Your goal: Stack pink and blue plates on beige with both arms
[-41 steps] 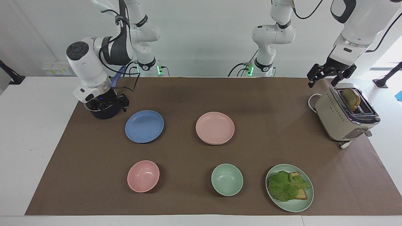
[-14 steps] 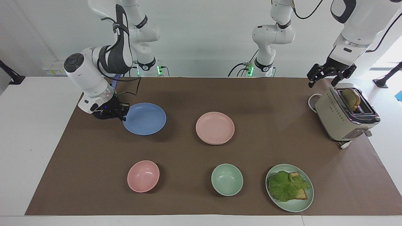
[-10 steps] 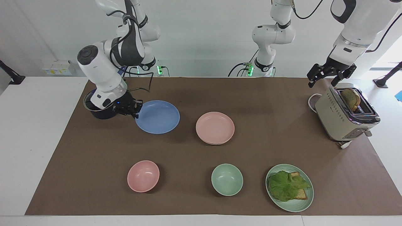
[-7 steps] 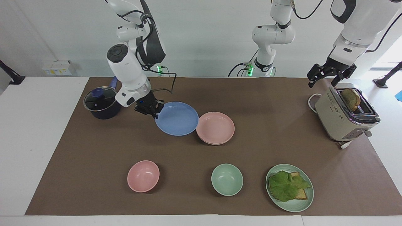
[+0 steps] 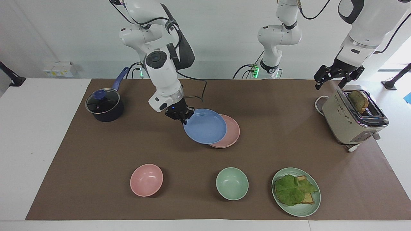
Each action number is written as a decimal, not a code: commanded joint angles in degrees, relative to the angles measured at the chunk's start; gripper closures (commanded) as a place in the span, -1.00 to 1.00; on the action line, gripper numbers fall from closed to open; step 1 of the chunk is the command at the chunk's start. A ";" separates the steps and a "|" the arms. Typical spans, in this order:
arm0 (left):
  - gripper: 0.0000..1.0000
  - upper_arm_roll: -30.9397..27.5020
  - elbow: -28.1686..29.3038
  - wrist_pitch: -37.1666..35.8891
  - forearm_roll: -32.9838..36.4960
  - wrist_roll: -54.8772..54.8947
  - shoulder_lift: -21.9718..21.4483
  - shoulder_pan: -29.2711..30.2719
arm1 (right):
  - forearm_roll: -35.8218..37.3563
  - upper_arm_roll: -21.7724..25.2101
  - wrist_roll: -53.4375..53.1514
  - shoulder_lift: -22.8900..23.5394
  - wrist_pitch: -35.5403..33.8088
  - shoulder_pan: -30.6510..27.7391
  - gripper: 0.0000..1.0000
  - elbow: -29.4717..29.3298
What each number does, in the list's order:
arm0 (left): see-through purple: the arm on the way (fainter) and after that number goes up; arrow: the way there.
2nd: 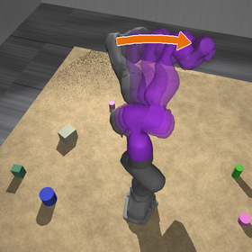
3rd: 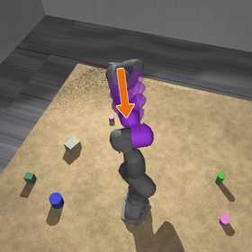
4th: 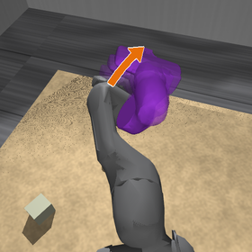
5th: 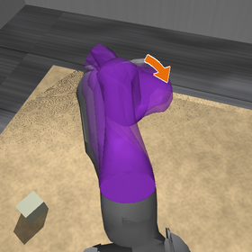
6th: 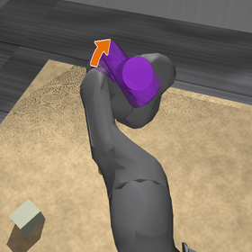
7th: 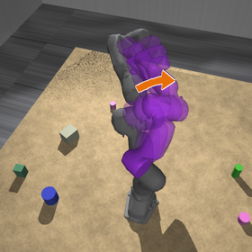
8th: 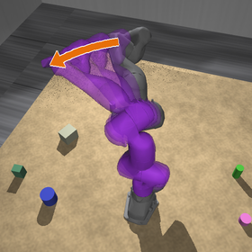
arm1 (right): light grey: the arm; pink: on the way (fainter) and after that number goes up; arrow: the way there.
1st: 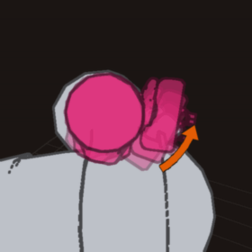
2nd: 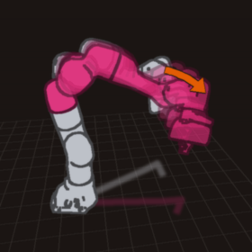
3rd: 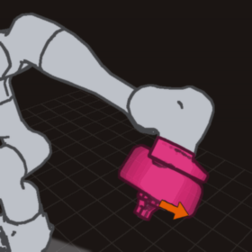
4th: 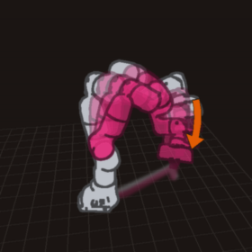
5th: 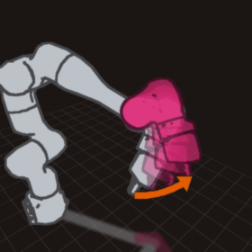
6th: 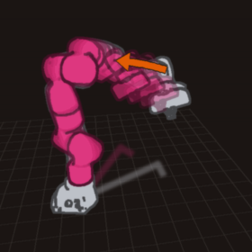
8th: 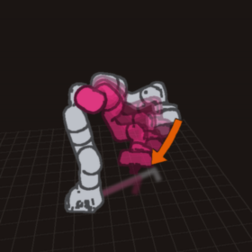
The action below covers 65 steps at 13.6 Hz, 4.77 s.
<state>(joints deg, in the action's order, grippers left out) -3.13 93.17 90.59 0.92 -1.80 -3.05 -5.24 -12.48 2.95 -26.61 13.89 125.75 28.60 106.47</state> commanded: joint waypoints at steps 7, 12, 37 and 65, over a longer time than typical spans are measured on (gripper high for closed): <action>-1.00 0.32 1.93 0.64 0.66 0.13 -1.70 0.49 | -4.57 -0.05 -2.13 2.89 0.90 2.52 1.00 0.05; -1.00 0.32 1.93 0.64 0.66 0.13 -1.70 0.49 | -4.66 -0.05 -1.87 3.25 4.76 3.48 1.00 2.42; -1.00 0.32 1.93 0.64 0.66 0.13 -1.70 0.49 | 6.68 0.83 9.99 -7.82 -13.58 -15.66 -1.00 -1.27; -1.00 0.32 1.93 0.64 0.66 0.13 -1.61 0.49 | 14.33 0.04 25.20 -18.55 -38.03 -27.01 -1.00 -14.19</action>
<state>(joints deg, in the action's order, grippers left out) -3.13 93.17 90.59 0.92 -1.80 -3.06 -5.24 2.09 3.06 -2.81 -3.18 86.60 1.92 90.42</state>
